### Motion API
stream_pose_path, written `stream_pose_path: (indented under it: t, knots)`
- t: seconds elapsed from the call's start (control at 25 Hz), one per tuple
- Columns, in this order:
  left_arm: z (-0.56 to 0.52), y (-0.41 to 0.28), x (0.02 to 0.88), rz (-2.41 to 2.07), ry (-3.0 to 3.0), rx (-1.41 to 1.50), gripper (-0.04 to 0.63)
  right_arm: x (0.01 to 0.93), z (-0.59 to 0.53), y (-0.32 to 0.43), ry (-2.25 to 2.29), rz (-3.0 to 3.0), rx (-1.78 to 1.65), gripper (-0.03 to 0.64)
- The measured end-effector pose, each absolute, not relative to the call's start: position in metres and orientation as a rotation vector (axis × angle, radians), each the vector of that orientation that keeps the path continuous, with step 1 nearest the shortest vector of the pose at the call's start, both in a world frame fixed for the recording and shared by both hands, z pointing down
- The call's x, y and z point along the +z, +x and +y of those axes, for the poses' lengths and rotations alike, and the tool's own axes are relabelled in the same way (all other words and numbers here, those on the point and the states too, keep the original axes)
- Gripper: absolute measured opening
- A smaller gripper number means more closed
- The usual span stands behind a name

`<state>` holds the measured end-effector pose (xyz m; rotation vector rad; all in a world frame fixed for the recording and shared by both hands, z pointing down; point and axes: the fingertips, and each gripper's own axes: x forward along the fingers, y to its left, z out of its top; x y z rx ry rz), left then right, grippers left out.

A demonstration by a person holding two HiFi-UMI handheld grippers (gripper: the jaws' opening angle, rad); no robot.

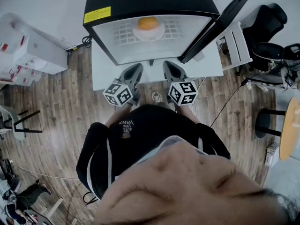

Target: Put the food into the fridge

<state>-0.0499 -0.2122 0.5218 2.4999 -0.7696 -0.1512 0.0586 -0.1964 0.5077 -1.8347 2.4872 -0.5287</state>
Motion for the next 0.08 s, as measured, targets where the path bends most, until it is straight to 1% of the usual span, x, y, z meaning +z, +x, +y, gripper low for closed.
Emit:
stream_pose_path:
  t: [0.08]
  knots:
    - [-0.2131,-0.0492,0.5221,-0.768,2.499,-0.152,0.021,0.5078,-0.1974,0.0592,-1.833,2.487,-0.529,0.012]
